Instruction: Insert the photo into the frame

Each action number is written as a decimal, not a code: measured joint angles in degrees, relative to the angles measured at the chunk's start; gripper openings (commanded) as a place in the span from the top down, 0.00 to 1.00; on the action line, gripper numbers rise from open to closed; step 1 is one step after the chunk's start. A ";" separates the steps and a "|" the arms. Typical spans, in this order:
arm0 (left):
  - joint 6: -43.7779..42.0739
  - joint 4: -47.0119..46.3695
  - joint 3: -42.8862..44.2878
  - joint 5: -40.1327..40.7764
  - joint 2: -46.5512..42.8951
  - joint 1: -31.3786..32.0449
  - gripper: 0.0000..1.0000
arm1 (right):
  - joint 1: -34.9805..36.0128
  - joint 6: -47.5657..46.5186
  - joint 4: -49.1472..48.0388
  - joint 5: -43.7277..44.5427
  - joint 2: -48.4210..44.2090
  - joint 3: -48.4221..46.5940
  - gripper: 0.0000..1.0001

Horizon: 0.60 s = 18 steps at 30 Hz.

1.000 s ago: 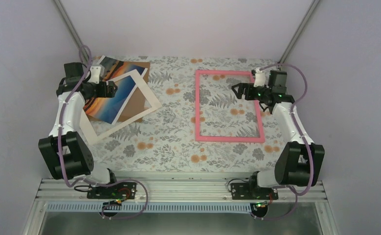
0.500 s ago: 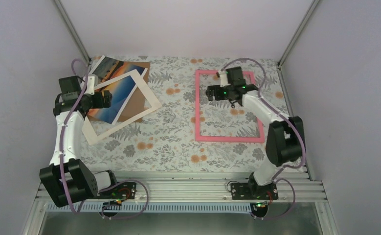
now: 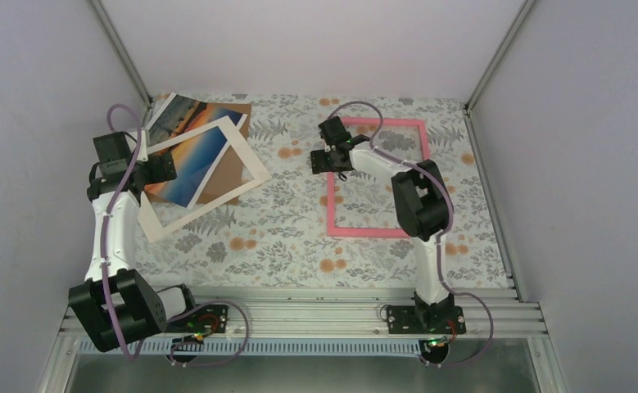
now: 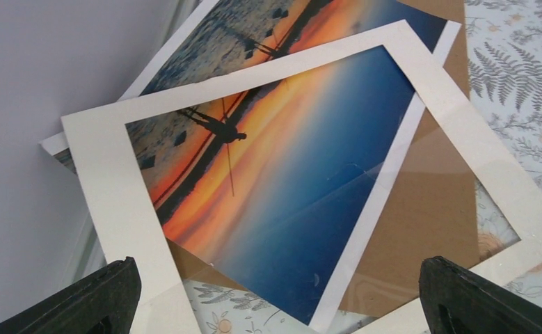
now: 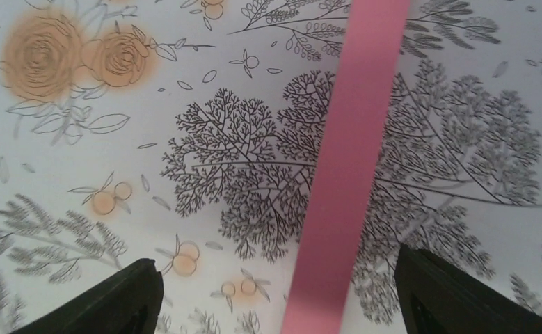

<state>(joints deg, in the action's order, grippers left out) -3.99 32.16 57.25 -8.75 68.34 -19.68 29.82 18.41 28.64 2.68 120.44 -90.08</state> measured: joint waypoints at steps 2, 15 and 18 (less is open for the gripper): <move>0.28 -0.39 -0.13 0.76 0.00 -0.09 0.00 | 0.72 1.18 0.37 1.46 2.73 -2.19 0.25; 1.51 -0.44 -0.28 2.08 0.96 -0.13 0.00 | 1.57 4.98 1.49 6.47 8.41 -6.21 0.85; 1.46 -0.42 -0.26 1.40 1.62 -0.09 0.00 | 1.62 6.71 2.51 6.36 8.44 -6.82 0.96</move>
<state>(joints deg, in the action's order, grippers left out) -2.52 31.75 56.99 -7.35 69.95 -19.77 31.44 25.12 31.16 9.04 128.88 -96.90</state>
